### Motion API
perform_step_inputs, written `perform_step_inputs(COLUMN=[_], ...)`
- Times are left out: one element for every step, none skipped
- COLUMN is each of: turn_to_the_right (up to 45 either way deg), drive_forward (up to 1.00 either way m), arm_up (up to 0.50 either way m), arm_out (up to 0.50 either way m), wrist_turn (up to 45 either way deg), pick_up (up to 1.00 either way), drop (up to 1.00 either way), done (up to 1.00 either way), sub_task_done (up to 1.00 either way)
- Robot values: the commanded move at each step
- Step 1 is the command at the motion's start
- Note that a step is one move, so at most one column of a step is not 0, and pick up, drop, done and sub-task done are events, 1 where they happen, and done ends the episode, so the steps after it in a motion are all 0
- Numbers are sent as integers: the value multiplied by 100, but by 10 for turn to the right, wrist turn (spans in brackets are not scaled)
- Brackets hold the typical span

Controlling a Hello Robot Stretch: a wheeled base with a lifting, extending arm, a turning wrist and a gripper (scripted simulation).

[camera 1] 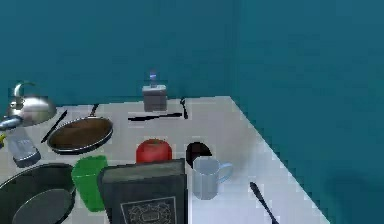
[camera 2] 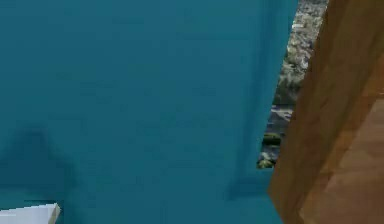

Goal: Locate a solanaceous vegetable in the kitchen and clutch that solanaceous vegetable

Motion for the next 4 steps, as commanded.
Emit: perform_step_inputs(turn_to_the_right=[-450, -450, -120, 0], drive_forward=[0, 0, 0, 0], arm_up=[0, 0, 0, 50], arm_out=[0, 0, 0, 0], wrist_turn=[0, 0, 0, 0], pick_up=[0, 0, 0, 0], drop=[0, 0, 0, 0], done=[0, 0, 0, 0], sub_task_done=[0, 0, 0, 0])
